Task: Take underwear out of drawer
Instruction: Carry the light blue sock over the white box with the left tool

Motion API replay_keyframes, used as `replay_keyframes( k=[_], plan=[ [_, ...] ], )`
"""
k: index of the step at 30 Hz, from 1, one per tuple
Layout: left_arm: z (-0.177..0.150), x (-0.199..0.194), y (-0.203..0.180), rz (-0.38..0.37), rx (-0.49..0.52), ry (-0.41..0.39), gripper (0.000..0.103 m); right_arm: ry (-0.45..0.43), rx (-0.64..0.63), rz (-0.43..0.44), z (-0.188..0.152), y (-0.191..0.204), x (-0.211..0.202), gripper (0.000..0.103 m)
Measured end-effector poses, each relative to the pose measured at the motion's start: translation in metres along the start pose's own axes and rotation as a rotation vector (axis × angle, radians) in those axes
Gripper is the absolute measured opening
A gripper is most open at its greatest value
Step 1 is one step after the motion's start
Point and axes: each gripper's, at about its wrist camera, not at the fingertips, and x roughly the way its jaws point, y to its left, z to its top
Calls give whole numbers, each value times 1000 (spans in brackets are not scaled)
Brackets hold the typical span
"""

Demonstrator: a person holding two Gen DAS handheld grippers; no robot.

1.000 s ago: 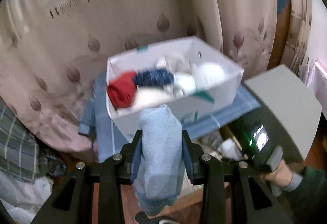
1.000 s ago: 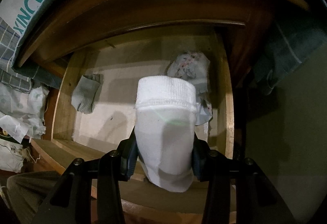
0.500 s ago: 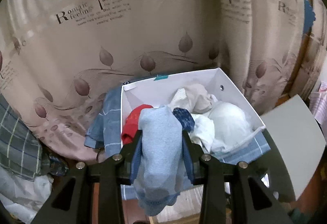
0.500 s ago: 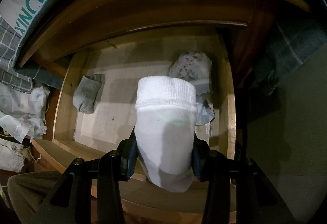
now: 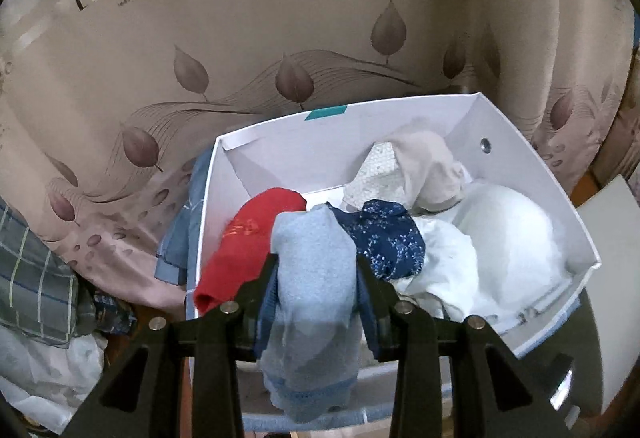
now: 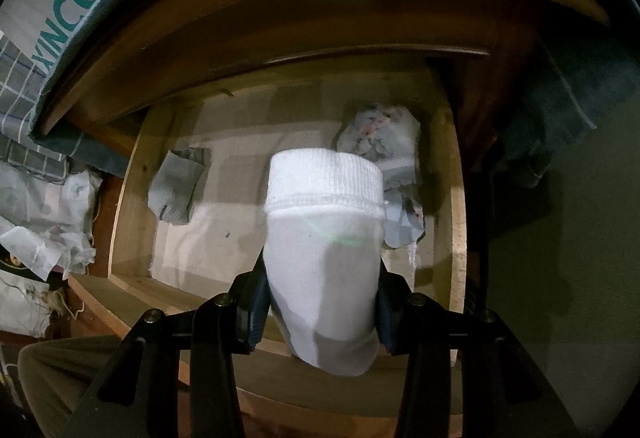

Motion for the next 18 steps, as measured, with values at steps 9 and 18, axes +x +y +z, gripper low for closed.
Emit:
replay_keyframes(
  k=[9,18],
  plan=[
    [9,24,8,3,-51,16,39,4,-8,0,1,2,1,41],
    [6,20,2,32,-17,1,43,0,-8,7,1,2,0,41]
  ],
)
